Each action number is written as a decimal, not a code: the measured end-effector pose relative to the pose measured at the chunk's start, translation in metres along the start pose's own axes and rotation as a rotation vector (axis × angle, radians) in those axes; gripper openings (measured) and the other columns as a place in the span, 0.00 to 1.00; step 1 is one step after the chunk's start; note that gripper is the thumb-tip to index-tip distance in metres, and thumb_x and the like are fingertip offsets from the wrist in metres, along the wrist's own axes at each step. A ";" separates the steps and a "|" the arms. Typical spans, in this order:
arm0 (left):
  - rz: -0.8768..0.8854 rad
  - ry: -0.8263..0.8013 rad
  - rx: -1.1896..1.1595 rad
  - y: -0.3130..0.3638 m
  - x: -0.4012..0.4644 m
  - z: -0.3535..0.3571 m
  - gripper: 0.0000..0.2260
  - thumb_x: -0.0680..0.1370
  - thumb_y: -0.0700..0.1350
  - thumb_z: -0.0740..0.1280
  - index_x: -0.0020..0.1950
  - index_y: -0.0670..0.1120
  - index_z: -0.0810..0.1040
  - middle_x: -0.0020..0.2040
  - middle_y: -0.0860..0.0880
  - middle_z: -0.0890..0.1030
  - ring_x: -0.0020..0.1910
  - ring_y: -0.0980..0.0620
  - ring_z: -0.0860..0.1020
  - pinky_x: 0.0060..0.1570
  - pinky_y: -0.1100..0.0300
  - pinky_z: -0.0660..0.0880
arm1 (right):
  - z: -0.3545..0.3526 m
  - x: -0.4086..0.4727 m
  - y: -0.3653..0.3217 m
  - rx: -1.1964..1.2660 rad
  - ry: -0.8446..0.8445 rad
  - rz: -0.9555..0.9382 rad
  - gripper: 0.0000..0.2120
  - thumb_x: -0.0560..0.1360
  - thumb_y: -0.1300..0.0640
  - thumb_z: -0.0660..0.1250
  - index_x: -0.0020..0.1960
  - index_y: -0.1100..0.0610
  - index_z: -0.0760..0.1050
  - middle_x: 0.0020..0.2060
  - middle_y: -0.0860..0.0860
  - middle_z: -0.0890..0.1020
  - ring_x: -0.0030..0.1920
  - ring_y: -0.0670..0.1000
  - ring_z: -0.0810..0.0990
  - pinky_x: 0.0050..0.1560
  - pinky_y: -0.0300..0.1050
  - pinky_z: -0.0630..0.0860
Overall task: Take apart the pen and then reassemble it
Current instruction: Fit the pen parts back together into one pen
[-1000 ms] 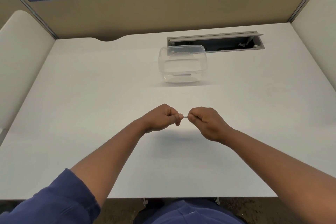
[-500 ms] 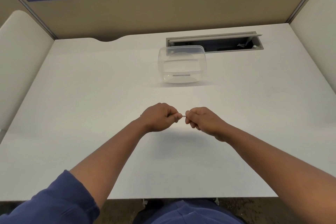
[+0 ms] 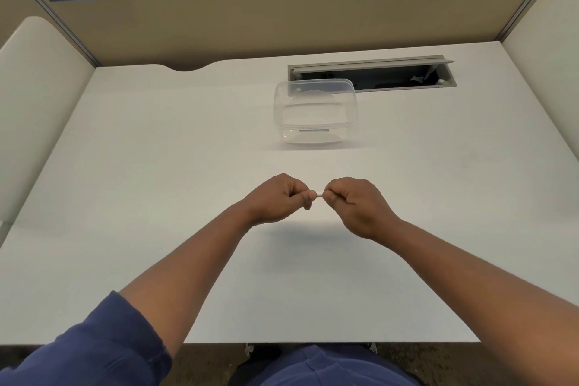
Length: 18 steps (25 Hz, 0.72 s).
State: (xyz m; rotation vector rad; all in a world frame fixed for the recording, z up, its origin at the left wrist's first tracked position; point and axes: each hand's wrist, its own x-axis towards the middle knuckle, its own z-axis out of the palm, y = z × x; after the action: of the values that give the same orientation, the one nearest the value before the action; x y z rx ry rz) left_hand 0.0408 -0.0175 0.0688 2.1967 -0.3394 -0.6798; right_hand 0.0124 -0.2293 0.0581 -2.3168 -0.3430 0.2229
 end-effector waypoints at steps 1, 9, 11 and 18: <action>0.000 0.025 0.041 0.000 0.000 0.002 0.16 0.82 0.55 0.64 0.38 0.51 0.83 0.32 0.49 0.74 0.32 0.51 0.68 0.38 0.55 0.69 | -0.001 0.001 -0.004 0.141 -0.039 0.109 0.14 0.81 0.55 0.62 0.39 0.57 0.75 0.29 0.44 0.73 0.33 0.49 0.69 0.35 0.47 0.67; 0.014 0.104 0.354 -0.002 -0.001 0.007 0.17 0.82 0.57 0.61 0.40 0.48 0.79 0.26 0.54 0.71 0.29 0.55 0.69 0.34 0.57 0.68 | -0.010 0.006 -0.012 0.624 -0.320 0.587 0.16 0.82 0.51 0.61 0.38 0.55 0.76 0.30 0.48 0.73 0.30 0.48 0.67 0.33 0.42 0.65; -0.049 0.013 0.198 -0.003 0.001 0.001 0.16 0.82 0.56 0.62 0.41 0.51 0.82 0.27 0.56 0.72 0.29 0.55 0.69 0.37 0.57 0.69 | -0.005 0.005 -0.007 0.262 -0.195 0.302 0.14 0.83 0.50 0.60 0.42 0.54 0.78 0.34 0.46 0.77 0.35 0.47 0.73 0.39 0.45 0.71; -0.152 -0.255 -0.159 0.003 0.002 -0.021 0.17 0.82 0.55 0.65 0.41 0.46 0.84 0.30 0.53 0.67 0.30 0.53 0.61 0.31 0.61 0.58 | -0.003 0.003 0.019 -0.486 0.144 -0.488 0.11 0.80 0.53 0.61 0.49 0.56 0.81 0.38 0.50 0.80 0.35 0.55 0.74 0.28 0.47 0.71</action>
State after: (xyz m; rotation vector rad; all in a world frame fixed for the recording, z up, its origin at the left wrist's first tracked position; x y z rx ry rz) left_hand 0.0545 -0.0074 0.0818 2.0017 -0.2394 -1.0395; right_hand 0.0193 -0.2428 0.0464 -2.6040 -0.9564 -0.2998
